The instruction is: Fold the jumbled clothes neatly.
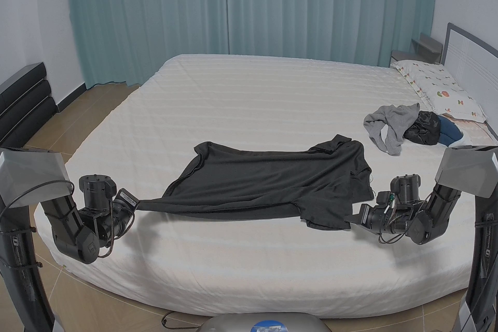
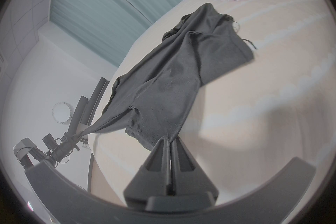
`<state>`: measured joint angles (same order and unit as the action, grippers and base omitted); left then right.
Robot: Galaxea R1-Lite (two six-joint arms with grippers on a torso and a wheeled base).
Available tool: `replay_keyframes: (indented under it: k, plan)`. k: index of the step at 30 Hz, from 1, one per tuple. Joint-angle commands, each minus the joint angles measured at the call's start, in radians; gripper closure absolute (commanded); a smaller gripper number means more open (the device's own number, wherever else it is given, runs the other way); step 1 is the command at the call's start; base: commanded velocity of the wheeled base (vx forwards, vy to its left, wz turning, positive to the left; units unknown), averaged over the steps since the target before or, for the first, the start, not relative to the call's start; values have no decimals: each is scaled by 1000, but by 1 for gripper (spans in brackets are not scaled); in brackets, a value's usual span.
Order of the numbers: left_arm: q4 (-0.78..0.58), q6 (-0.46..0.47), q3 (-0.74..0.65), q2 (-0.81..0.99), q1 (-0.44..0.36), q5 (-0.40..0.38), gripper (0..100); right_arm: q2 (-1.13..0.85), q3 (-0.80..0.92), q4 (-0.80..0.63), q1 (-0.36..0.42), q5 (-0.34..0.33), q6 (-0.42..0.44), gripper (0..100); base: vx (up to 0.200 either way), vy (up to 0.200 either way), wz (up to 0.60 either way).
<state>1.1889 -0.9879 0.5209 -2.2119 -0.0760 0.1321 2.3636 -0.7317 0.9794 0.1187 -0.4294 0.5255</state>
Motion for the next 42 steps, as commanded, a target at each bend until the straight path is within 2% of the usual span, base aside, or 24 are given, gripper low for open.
replay_keyframes:
  k: [1, 5, 11, 13, 17, 25, 29, 34, 38, 42]
  plan:
    - [1, 28, -53, 8, -7, -2, 100, -103, 106, -5, -24, -2, 1, 100, 0, 0, 0]
    - [1, 64, -96, 21, -22, -2, 100, -176, 204, -5, -44, -3, -1, 100, 0, 0, 0]
    - [1, 144, -170, 32, -42, -6, 100, -248, 347, 1, -119, -8, -24, 100, 0, 0, 0]
    - [0, 195, -216, 52, -50, -8, 100, -293, 423, -2, -149, -34, -56, 100, 0, 0, 0]
    - [0, 276, -272, 69, -56, -9, 100, -326, 511, 1, -174, -34, -102, 100, 0, 0, 0]
    - [-2, 377, -371, 90, -117, -9, 100, -360, 681, 2, -188, -26, -228, 100, 0, 0, 0]
    - [-5, 405, -407, 89, -153, -8, 100, -360, 727, 5, -188, -23, -263, 100, 0, 0, 0]
    - [-6, 460, -456, 89, -185, -6, 100, -386, 732, -123, -177, 34, -309, 100, 0, 0, 0]
    - [-11, 462, -459, 80, -196, -6, 100, -431, 732, -234, -174, 26, -380, 100, 0, 0, 0]
    - [-6, 462, -459, 78, -196, -6, 100, -428, 732, -257, -174, 24, -407, 100, 0, 0, 0]
